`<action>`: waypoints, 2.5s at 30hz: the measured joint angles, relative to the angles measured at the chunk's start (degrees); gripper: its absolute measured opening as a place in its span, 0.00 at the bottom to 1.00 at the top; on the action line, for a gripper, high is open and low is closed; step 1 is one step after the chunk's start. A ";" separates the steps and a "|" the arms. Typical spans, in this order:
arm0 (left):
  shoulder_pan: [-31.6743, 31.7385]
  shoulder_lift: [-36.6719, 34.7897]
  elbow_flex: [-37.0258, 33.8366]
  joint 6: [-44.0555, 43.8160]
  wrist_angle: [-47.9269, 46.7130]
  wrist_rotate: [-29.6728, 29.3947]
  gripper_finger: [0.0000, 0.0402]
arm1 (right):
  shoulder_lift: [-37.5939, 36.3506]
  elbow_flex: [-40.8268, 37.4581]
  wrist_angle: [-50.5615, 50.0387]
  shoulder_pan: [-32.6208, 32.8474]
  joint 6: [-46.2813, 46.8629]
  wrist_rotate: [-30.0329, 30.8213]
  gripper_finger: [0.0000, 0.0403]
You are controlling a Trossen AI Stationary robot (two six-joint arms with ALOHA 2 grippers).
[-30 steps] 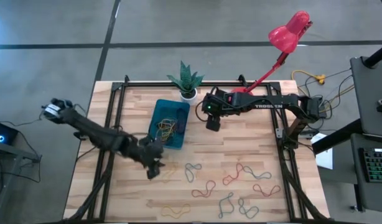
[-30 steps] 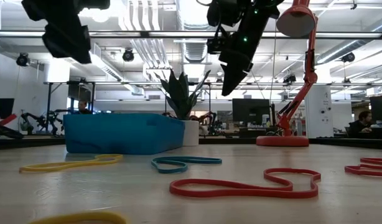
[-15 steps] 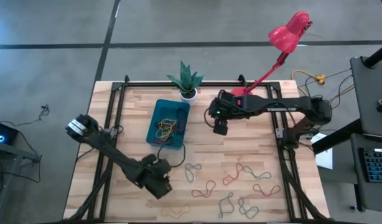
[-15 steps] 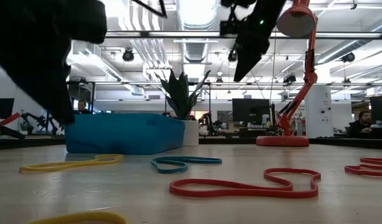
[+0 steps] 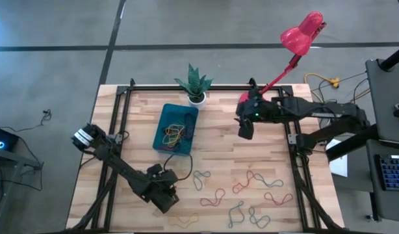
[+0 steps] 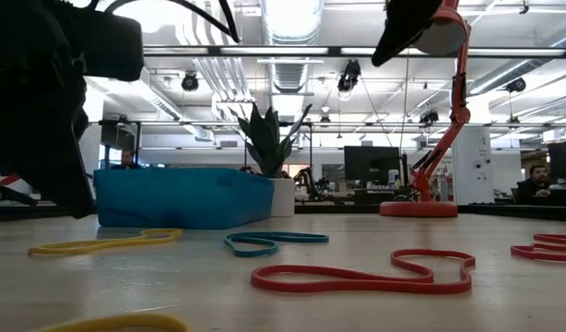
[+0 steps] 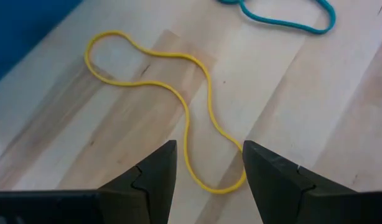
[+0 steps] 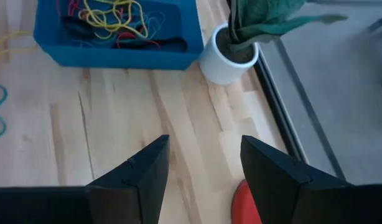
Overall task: Pick and place rubber bands into bin
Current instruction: Put the yellow rubber band into the blue bin
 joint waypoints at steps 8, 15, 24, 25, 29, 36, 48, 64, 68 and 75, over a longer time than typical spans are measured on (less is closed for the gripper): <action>1.64 0.22 -1.15 -0.22 1.68 4.47 0.42 | -1.56 -2.31 0.27 -0.55 -6.63 -0.07 0.46; 4.09 0.00 -4.44 -0.26 4.91 9.11 0.42 | -0.97 -4.48 1.82 -0.50 -6.95 -0.12 0.46; 5.11 0.02 -5.31 -0.16 10.43 10.83 0.26 | -0.97 -7.41 5.97 -0.70 -7.82 -0.15 0.46; 5.09 0.03 -5.73 -0.16 11.61 10.87 0.22 | -0.97 -7.50 5.99 -0.72 -7.56 -0.13 0.46; 5.11 0.19 -7.17 -0.19 15.61 10.81 0.10 | -0.97 -7.61 6.01 -0.76 -5.75 -0.13 0.46; 5.37 -0.19 -6.20 -0.28 16.77 13.77 0.00 | -0.97 -7.58 6.32 -0.79 -4.53 -0.11 0.46; 6.02 -12.05 -0.92 3.66 16.65 1.89 0.00 | -0.95 -7.65 8.44 -1.07 -3.25 1.38 0.46; 6.66 -1.84 -0.57 -2.51 11.79 11.85 0.29 | -0.95 -9.25 3.89 -1.03 4.00 1.33 0.46; 6.62 0.86 -0.03 -1.06 11.96 11.80 0.36 | -0.95 -11.01 3.89 -1.03 4.02 1.32 0.46; 6.64 5.12 2.16 -1.08 11.96 9.24 0.38 | -0.95 -14.10 4.28 -1.05 3.76 1.33 0.46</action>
